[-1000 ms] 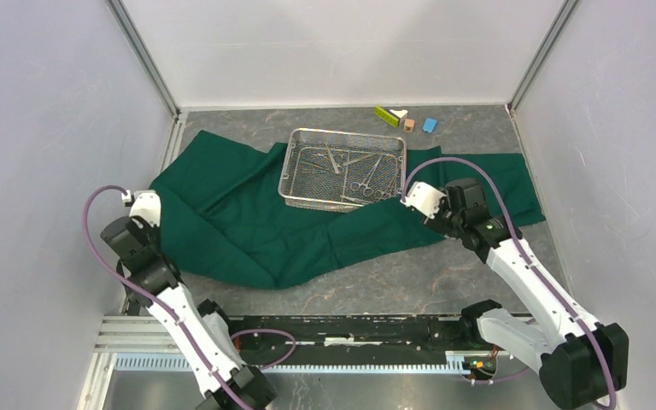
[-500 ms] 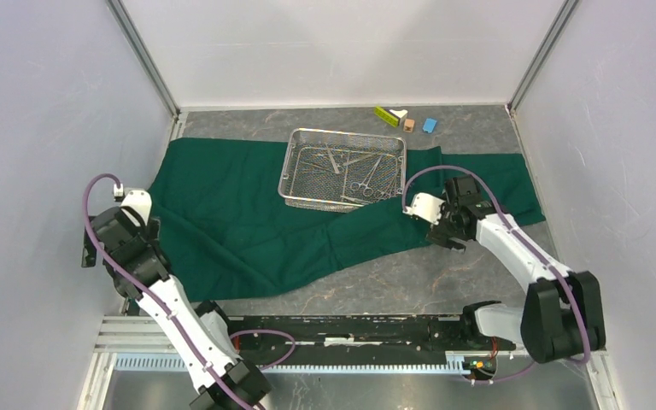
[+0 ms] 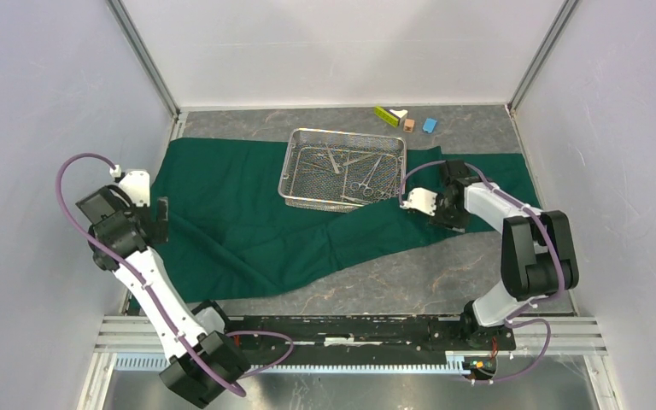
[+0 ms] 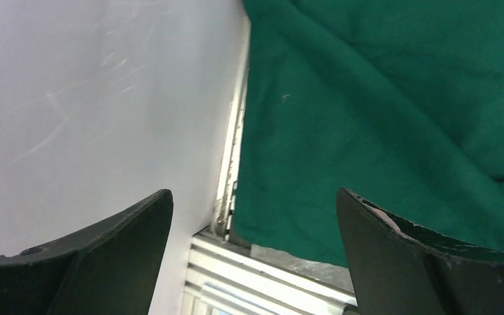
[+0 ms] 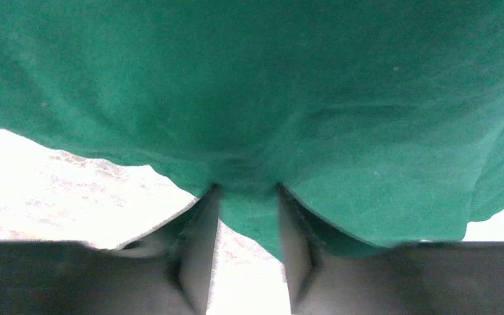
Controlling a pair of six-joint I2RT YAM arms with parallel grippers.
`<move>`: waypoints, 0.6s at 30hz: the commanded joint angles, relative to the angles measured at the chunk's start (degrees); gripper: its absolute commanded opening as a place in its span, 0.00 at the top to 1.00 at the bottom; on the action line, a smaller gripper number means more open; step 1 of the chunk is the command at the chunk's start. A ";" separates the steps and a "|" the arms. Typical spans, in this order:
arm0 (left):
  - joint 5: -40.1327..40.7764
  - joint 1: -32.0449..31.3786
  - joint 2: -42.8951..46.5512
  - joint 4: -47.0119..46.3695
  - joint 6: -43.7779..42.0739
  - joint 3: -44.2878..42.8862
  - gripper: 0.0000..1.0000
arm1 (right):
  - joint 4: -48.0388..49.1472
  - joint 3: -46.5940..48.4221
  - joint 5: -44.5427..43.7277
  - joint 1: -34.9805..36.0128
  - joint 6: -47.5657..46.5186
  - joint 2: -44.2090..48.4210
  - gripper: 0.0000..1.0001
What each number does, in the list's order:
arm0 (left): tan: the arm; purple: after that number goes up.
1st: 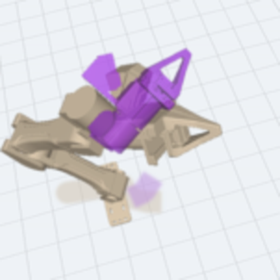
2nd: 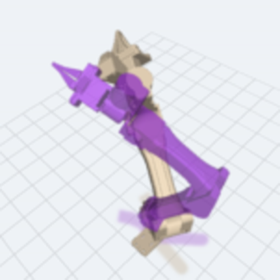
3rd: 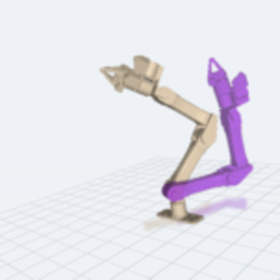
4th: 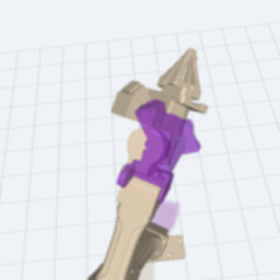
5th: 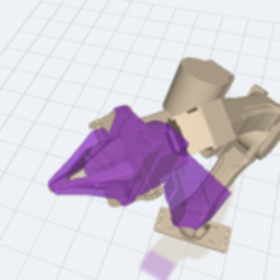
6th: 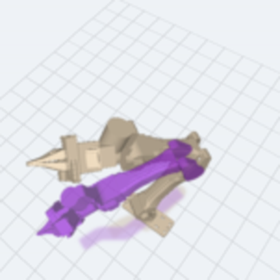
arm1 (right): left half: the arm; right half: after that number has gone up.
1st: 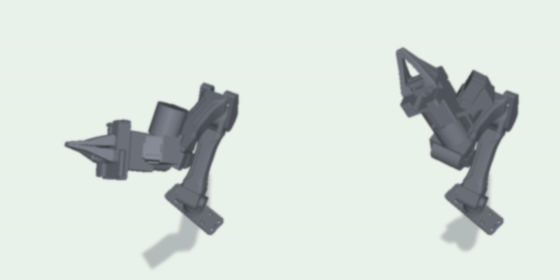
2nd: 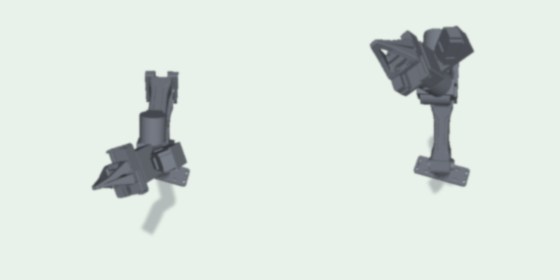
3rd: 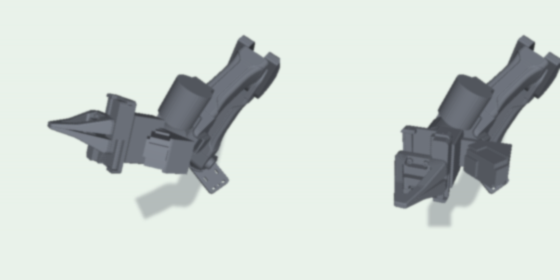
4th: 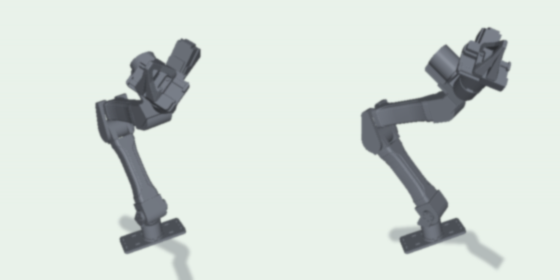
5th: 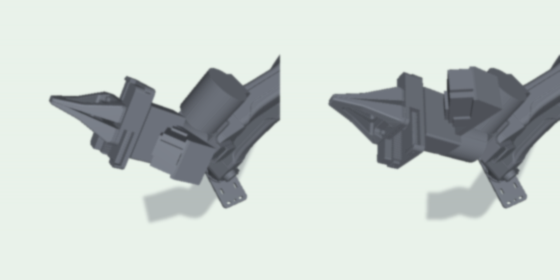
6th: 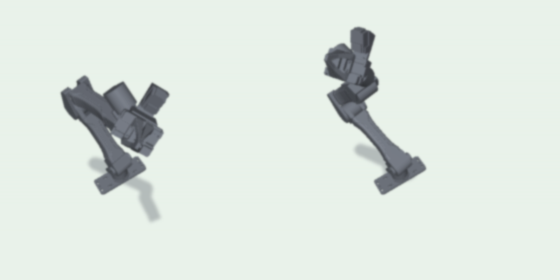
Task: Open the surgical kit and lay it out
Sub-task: Open the surgical kit at the center of the board.
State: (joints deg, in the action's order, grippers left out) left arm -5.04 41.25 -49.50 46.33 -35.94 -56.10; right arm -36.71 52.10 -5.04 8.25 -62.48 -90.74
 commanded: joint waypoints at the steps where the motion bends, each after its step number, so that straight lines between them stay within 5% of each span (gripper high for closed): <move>1: -7.36 -2.27 -2.13 0.81 5.59 -3.00 0.00 | -5.27 2.31 3.36 -1.21 -2.96 -0.37 0.69; 4: -7.54 -5.41 -3.75 -0.18 7.49 -3.49 0.00 | -7.55 1.10 3.97 -1.44 -2.87 1.59 0.99; 18: -2.13 -21.55 -7.72 -5.87 13.03 -1.76 0.00 | -15.93 -8.03 6.53 -1.40 -2.24 16.54 1.00</move>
State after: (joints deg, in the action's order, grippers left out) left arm -7.57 21.34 -57.19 43.55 -26.41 -57.39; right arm -47.64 46.37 -0.67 7.01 -63.94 -76.60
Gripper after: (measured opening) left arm 0.994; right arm 0.007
